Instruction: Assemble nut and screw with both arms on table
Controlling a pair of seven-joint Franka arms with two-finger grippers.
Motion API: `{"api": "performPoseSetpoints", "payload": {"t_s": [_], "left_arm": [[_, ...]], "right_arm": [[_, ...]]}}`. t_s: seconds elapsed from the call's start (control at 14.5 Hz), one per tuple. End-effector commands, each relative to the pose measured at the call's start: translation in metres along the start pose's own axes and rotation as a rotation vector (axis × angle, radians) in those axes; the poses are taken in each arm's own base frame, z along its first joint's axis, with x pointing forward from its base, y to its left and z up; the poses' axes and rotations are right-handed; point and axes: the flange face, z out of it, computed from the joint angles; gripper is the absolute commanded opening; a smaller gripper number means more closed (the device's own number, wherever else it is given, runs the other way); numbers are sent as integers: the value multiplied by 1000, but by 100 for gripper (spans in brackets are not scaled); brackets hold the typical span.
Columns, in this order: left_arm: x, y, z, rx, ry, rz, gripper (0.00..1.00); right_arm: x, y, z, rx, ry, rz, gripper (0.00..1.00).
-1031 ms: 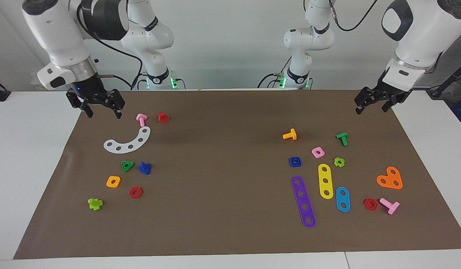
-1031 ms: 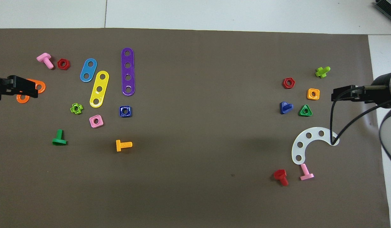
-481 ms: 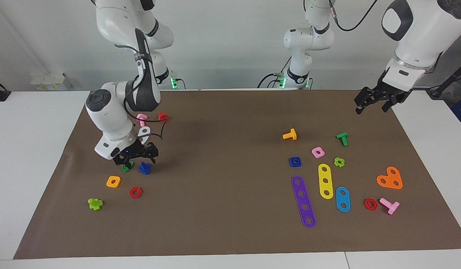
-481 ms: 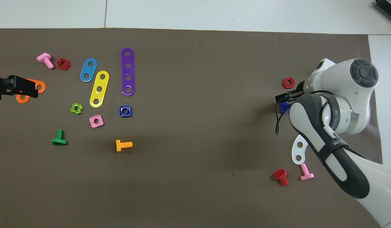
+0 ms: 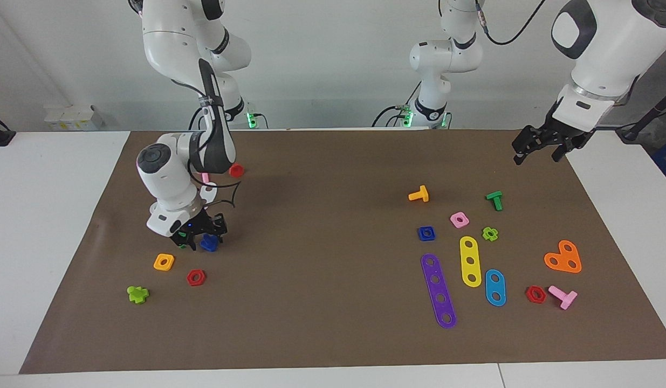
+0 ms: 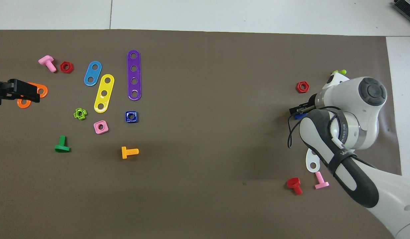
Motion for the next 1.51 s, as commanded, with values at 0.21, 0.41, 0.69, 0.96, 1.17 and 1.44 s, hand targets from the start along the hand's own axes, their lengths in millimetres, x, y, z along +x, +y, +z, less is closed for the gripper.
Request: {"api": "performPoseSetpoints", "payload": {"t_s": [0.21, 0.41, 0.69, 0.96, 1.17, 1.44], "left_arm": [[-9, -3, -1, 5, 0, 2, 100], [-9, -3, -1, 5, 0, 2, 100], [-9, -3, -1, 5, 0, 2, 100], [-9, -3, -1, 5, 0, 2, 100], [-9, -3, 0, 5, -2, 2, 100], [-9, -3, -1, 5, 0, 0, 100]], "right_arm": [[-10, 4, -5, 21, -5, -33, 49], [-11, 4, -4, 26, -14, -33, 49], [-14, 3, -4, 34, -34, -34, 48], [-14, 3, -5, 36, -37, -34, 42], [-12, 3, -6, 34, -34, -19, 0], [-4, 1, -21, 33, -18, 13, 0]]}}
